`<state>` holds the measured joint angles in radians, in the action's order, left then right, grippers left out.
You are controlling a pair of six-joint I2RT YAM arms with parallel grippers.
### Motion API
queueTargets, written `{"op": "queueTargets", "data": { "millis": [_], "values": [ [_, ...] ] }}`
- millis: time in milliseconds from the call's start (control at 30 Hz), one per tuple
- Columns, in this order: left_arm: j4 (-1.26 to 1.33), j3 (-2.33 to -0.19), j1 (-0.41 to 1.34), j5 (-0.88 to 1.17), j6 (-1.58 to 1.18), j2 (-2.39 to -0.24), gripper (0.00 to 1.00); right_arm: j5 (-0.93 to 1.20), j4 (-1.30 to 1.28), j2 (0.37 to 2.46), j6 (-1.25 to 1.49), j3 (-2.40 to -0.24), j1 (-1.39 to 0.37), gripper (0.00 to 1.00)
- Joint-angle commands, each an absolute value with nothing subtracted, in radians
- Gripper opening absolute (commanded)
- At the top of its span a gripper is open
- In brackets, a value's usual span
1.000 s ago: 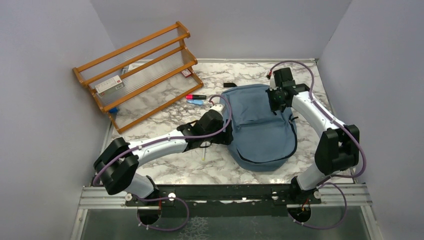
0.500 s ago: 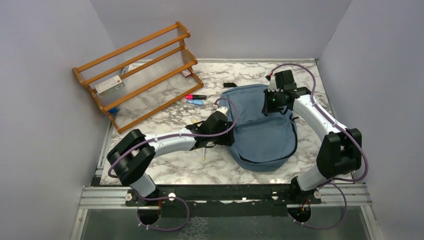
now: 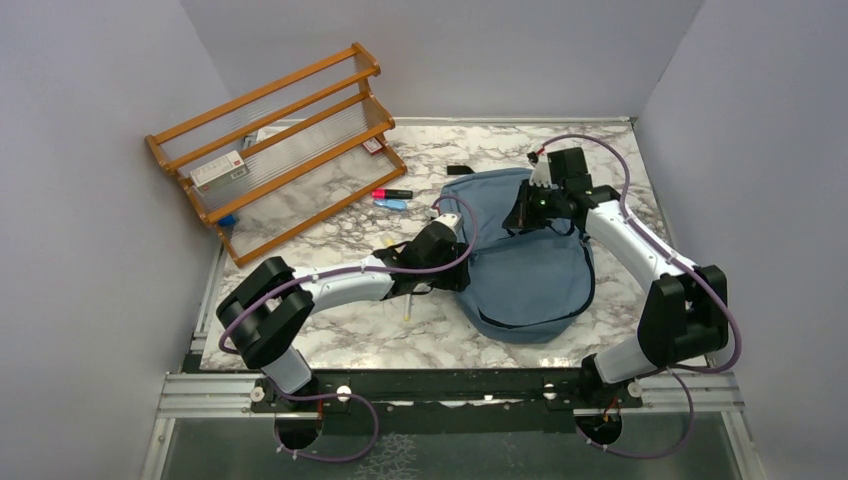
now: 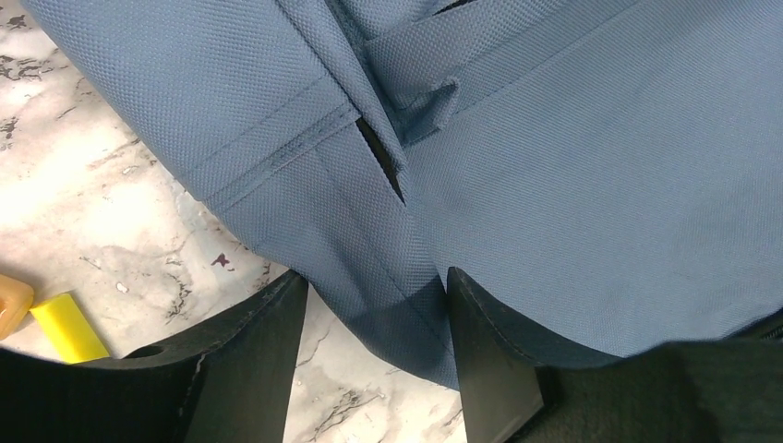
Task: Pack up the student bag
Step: Unzip the student bag at the center of the board.
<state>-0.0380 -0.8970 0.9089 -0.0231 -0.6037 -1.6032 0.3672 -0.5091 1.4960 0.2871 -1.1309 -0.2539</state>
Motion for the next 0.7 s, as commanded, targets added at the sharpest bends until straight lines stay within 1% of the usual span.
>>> {"op": "queueTargets", "data": {
  "millis": [0,667],
  "values": [
    [-0.003,-0.912,0.906,-0.001,-0.591,-1.608,0.57,0.443,-0.414,1.487,0.363,-1.111,-0.289,0.01],
    [0.081,-0.832,0.905,-0.001,-0.6,-1.572,0.54,0.374,-0.306,1.613,0.515,-1.17,-0.496,0.01]
  ]
}}
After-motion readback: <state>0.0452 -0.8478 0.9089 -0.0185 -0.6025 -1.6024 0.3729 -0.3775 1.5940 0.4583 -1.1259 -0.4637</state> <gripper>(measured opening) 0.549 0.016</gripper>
